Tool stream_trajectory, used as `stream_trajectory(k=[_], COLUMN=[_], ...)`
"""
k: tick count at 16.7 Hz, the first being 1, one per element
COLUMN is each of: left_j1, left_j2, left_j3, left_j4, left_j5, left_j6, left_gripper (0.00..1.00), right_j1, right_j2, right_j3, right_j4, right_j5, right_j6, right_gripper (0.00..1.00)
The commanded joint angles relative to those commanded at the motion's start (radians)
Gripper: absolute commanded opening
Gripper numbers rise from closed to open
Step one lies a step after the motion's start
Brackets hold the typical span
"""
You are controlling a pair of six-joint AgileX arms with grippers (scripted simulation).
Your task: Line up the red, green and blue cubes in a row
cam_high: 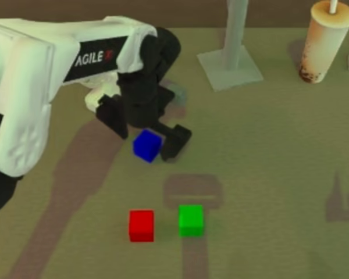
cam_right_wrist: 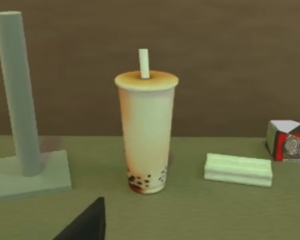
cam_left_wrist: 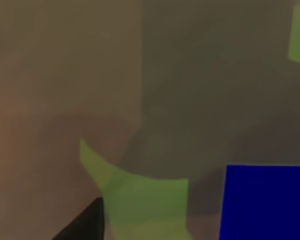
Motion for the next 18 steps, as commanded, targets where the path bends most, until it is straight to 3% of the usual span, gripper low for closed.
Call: stream_trajectory(k=[4, 17, 18], left_j1=[0.0, 0.0, 0.0], left_j2=[0.003, 0.003, 0.003], left_j3=[-0.005, -0.005, -0.005], left_j4=[0.006, 0.006, 0.006], left_j5=[0.0, 0.0, 0.0], left_j6=[0.0, 0.0, 0.0], left_gripper=[1.0, 0.02, 0.0], right_j1=[0.0, 0.0, 0.0], right_j2=[0.0, 0.0, 0.0], right_j3=[0.0, 0.0, 0.0], right_j4=[0.0, 0.0, 0.0], right_j5=[0.0, 0.0, 0.0], right_j6=[0.0, 0.0, 0.0], right_gripper=[1.0, 1.0, 1.0])
